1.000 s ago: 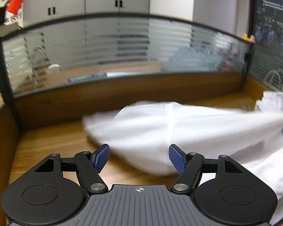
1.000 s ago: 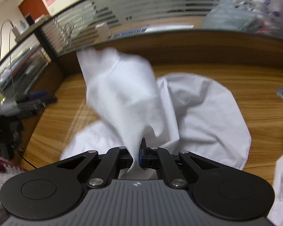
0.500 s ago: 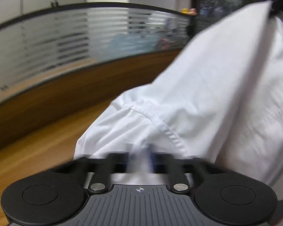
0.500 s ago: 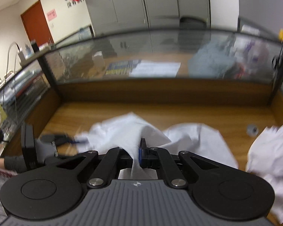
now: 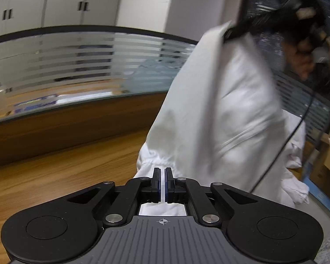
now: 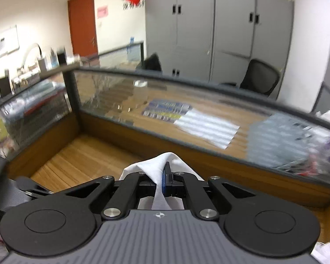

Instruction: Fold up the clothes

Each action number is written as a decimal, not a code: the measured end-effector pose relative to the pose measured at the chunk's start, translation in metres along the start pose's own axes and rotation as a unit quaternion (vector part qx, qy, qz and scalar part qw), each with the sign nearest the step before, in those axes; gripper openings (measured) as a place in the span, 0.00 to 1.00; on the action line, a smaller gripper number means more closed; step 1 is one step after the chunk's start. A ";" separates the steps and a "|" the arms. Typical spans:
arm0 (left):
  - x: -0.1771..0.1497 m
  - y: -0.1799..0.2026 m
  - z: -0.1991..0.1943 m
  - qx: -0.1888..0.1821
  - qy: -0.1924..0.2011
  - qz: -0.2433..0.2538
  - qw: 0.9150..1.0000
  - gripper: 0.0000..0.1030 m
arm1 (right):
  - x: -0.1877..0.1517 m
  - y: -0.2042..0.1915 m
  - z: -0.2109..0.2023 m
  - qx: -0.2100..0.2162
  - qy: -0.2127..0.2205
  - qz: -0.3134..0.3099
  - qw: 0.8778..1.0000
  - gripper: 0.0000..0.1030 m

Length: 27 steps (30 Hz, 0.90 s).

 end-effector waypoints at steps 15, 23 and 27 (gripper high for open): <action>-0.007 -0.002 0.020 0.026 -0.028 -0.010 0.999 0.56 | -0.060 0.017 0.068 -0.048 -0.017 0.052 0.997 0.84; -0.019 0.029 0.048 -0.016 -0.063 0.014 0.998 0.67 | -0.121 -0.008 -0.016 -0.068 -0.019 0.062 0.996 0.86; -0.031 0.048 0.062 -0.037 -0.092 0.019 0.995 0.72 | -0.170 -0.032 -0.033 -0.076 -0.047 0.089 0.992 0.86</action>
Point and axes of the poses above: each gripper's, at about its wrist camera, not at the fingertips, and z roughly the way its jaws point, y to its right, x to its top, the point moved 4 cm from there along z, roughly the way its jaws point, and after that the axes turned 14 degrees about -z, right-handed, at the moved point
